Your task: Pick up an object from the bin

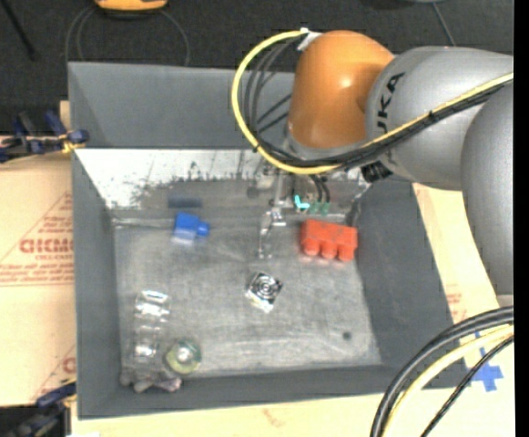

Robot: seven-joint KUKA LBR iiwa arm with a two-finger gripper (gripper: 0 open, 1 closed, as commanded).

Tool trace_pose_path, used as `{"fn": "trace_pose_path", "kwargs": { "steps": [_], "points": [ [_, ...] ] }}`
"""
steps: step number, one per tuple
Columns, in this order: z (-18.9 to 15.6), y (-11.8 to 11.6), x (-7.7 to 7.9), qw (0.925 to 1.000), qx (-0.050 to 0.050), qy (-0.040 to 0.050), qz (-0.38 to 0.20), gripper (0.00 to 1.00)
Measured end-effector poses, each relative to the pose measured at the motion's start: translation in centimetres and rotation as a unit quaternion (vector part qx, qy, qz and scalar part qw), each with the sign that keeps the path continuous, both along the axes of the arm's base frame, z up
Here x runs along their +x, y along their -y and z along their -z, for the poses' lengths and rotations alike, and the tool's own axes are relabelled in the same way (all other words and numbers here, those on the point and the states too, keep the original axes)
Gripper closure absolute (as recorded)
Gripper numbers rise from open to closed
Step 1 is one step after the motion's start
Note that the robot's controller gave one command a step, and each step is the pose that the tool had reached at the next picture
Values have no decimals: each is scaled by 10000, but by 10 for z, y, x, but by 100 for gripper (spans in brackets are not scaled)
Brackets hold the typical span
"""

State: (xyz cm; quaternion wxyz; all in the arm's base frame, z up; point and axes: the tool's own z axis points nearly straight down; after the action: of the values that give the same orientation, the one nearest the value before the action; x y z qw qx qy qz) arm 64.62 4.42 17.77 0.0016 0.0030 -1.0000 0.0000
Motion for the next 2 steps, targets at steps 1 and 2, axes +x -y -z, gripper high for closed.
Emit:
{"fn": "trace_pose_path", "kwargs": {
  "steps": [1,2],
  "points": [
    [83,23,-69,9972,-6,-17,-749,0],
    [79,22,-65,9972,1,34,-741,100]
  ]
}}
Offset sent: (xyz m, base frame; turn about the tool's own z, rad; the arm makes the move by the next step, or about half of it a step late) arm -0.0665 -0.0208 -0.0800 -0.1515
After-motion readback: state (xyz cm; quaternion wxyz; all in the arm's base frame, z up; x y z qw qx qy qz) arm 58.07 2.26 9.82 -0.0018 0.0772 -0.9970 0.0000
